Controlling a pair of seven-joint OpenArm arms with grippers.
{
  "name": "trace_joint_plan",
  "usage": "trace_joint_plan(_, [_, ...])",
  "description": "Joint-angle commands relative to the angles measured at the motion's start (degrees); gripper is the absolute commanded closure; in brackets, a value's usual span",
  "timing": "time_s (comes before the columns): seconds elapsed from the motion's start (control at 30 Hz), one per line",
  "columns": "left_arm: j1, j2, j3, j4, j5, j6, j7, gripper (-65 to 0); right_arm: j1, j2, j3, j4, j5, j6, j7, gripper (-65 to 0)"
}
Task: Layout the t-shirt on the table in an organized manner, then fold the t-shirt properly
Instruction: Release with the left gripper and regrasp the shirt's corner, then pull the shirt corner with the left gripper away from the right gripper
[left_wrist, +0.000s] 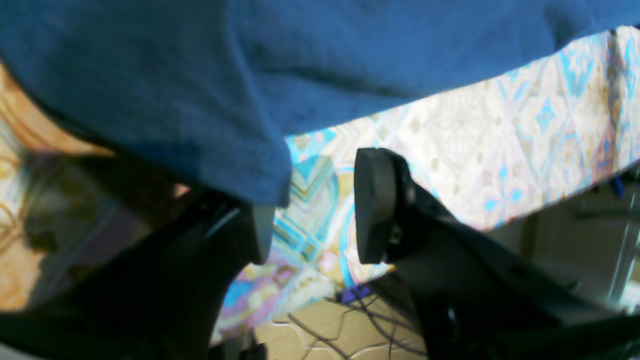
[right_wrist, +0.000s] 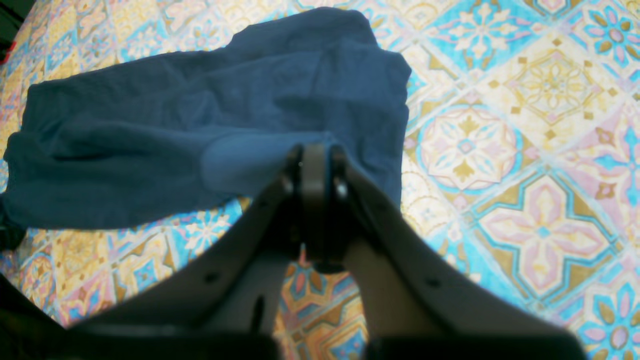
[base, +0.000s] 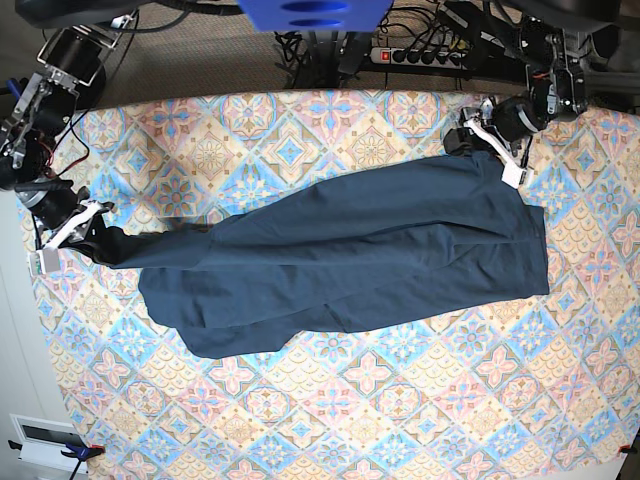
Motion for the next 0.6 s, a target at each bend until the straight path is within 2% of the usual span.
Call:
trace_joint_plan(0.0, [-0.6,-0.8,-0.3,0.5,0.1,-0.3,-0.2,-24.3,1.0,1.2,0.4,0.8,1.2,0.2,1.5,0.0])
trace_joint_plan(0.07, [-1.2,-0.8,-0.3,0.3,0.1,-0.3,-0.2,-19.4,1.0,1.2,0.4,0.8,1.2,0.2,1.6,0.0])
trace_joint_plan(0.2, [-1.7,-1.0,-0.9,0.5,-0.2,-0.3,-0.2,-0.3,1.0,1.2,0.4,0.7,1.2,0.2,1.7,0.0])
trace_joint_plan(0.27, [-2.6,-1.2,-0.9,0.7,-0.3,-0.3,-0.2,0.0,1.1,1.2,0.4,0.7,1.2,0.2,1.7,0.0])
trace_joint_plan(0.3, [-2.7,-1.4,-1.9,0.9,-0.4,-0.3,-0.2,-1.5,1.1,1.2,0.4,0.7,1.1,0.2,1.8,0.0])
trace_joint_plan(0.37, [-2.1,-1.8,-4.8,3.3,-0.4,-1.2,-0.1,0.0,1.1,1.2,0.4,0.7,1.1,0.2,1.8,0.0])
trace_joint_plan(0.5, [0.8,-2.1,-7.9,8.9,-0.4,-8.0,0.1,0.0,1.1,1.4,0.8,0.7,1.0,0.2,1.8,0.0])
trace_joint_plan(0.57, [3.2,-3.2,-10.9,11.1,-0.4,-11.2,0.1,0.0,1.1,2.6,0.8,0.7,0.9,0.2,1.9,0.0])
